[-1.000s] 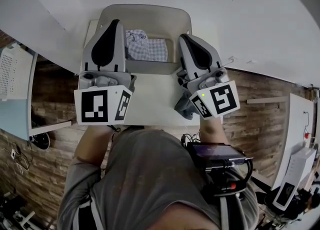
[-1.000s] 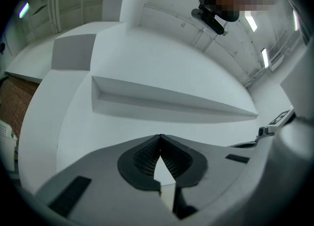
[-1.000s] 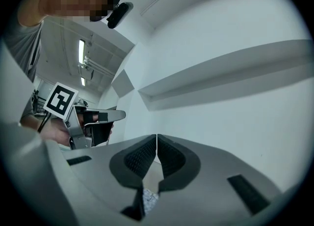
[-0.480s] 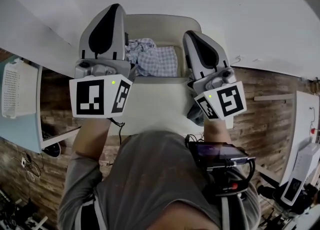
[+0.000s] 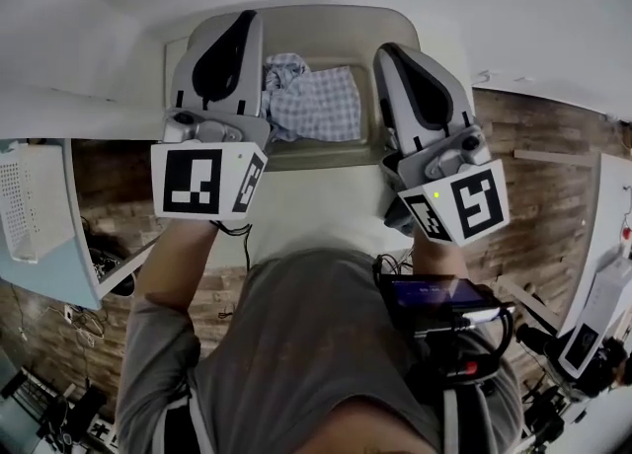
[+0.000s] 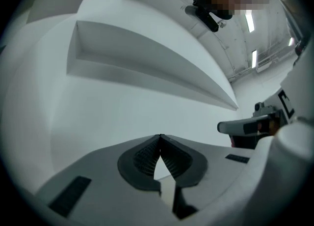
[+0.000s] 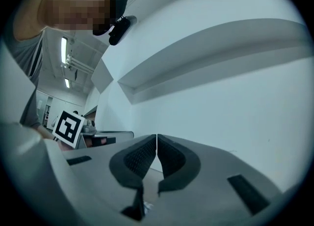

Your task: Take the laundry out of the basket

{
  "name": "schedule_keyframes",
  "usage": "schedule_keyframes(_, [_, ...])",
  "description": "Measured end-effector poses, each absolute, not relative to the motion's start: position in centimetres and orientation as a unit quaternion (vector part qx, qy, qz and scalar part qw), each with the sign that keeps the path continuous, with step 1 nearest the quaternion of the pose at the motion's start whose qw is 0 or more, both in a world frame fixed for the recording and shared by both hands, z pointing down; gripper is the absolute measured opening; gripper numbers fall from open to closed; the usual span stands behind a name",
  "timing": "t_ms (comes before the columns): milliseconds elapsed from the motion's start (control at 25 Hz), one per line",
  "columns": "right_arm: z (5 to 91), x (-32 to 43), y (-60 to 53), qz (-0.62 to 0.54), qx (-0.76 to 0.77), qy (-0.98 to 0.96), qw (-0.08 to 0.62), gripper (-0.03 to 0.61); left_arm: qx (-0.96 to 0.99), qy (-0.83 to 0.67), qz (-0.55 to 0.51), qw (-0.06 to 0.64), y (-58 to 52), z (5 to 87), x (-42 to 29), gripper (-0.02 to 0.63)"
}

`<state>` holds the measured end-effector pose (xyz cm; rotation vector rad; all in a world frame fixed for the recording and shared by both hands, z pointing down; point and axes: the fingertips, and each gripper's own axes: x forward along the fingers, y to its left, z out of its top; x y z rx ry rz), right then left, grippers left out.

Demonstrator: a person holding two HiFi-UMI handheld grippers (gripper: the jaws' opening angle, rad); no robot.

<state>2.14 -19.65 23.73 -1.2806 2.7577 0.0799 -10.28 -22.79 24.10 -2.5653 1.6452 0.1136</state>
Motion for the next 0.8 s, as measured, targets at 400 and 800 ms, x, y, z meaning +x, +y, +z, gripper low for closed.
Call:
schedule_keyframes(400, [23.9, 1.7, -22.8, 0.001, -0.419, 0.907, 0.051, 0.012, -0.862, 0.501, -0.075, -0.024, -25.1, 31.4, -8.5, 0.008])
schedule_keyframes(800, [28.0, 1.1, -28.3, -0.035, -0.38, 0.923, 0.049, 0.012, -0.867, 0.44, -0.204, -0.111, -28.1, 42.0, -5.2, 0.009])
